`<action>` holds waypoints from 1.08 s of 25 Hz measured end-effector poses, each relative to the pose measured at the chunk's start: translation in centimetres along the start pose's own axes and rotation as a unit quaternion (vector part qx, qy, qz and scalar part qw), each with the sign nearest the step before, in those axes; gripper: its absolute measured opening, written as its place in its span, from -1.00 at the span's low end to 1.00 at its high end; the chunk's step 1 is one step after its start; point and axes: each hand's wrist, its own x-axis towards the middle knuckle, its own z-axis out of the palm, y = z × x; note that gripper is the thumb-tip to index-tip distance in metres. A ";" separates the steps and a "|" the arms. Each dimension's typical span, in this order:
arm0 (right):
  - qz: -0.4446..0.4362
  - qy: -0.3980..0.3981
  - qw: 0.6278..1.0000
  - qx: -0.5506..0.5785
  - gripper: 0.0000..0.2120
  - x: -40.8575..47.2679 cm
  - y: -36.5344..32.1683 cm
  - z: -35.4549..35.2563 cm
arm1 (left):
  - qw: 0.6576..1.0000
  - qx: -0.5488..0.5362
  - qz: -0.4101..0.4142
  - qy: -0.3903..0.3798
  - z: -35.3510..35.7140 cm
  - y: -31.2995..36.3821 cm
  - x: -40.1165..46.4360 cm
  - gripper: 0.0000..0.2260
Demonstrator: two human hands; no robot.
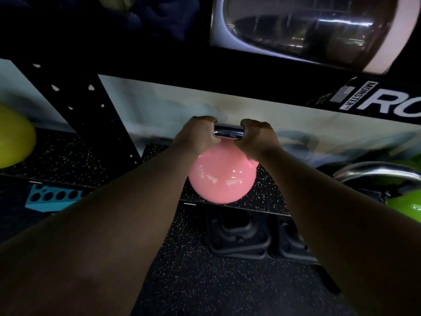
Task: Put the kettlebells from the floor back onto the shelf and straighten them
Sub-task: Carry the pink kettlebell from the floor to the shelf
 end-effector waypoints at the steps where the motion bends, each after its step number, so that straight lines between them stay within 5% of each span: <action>1: 0.000 -0.003 1.000 0.007 -0.85 -0.1 -0.1 0.0 | 1.000 0.001 -0.004 -0.001 -0.1 0.0 -0.1 -0.75; 3: 0.003 -0.020 1.000 0.024 -0.79 -0.2 -0.3 -0.5 | 1.000 -0.001 -0.024 -0.009 -0.4 0.2 -0.3 -0.68; 8: -0.102 -0.063 0.993 -0.006 -0.25 -0.7 -1.4 -3.8 | 0.999 -0.019 -0.049 0.001 -1.9 -0.5 -3.9 -0.30; 13: -0.327 -0.010 0.945 0.012 -0.46 -3.6 -8.6 -2.2 | 0.986 0.059 -0.157 -0.018 -5.0 -6.3 -14.6 -0.40; 18: -0.395 -0.105 0.913 -0.010 -0.53 -9.6 -19.0 4.2 | 0.954 0.060 -0.293 -0.008 -8.1 -13.4 -29.4 -0.48; 27: -0.570 -0.280 0.772 -0.007 -0.66 -36.1 -46.3 20.0 | 0.870 0.016 -0.491 0.053 -10.4 -26.1 -69.2 -0.49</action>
